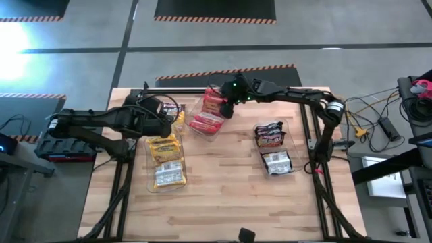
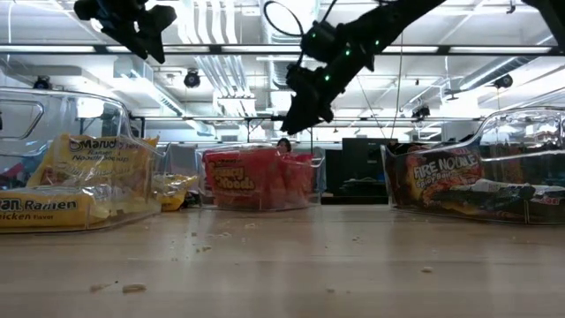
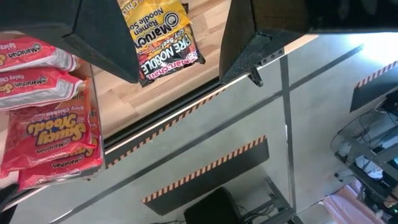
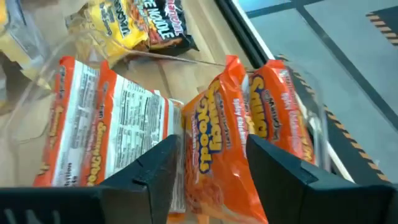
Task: Sort Maruchan noodles
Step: Put the yellow pack noodle into the bottom left transparent bin
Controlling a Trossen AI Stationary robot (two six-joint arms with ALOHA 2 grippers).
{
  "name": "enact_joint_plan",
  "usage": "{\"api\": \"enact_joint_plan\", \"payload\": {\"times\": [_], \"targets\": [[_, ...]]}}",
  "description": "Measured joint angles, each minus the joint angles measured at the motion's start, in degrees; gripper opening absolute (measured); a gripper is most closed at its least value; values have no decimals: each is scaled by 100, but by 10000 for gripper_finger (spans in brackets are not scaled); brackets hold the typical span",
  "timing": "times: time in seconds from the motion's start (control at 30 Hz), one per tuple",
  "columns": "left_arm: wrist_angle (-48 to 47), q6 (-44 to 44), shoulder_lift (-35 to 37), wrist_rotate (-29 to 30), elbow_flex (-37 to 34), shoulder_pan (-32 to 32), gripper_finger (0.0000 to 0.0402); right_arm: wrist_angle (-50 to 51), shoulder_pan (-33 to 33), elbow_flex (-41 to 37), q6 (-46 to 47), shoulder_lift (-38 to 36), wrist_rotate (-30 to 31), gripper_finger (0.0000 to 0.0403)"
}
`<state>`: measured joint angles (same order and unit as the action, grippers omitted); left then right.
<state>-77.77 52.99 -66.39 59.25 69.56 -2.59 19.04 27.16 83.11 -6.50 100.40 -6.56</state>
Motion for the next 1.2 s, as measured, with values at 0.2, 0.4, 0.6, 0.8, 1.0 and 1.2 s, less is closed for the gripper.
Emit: {"api": "enact_joint_plan", "payload": {"times": [0.2,0.4,0.6,0.8,1.0,1.2], "targets": [[-5,0,6,-27,0,0,205,119,0,0,322,-244,2,190],[-8,121,7,-107,-1,0,205,253,-105,4,847,-454,-1413,181],[10,-138,31,-1436,-194,43,205,963,-431,4,648,-568,-1698,165],[127,-90,352,-1967,-790,562,205,1788,-671,2,434,-557,-1631,157],[1288,-1062,922,-3001,-1460,1657,205,2662,-753,2,515,-573,-1474,157],[2927,-2401,1273,-4764,-2258,2785,205,3144,-922,-25,678,-635,-951,150]]}}
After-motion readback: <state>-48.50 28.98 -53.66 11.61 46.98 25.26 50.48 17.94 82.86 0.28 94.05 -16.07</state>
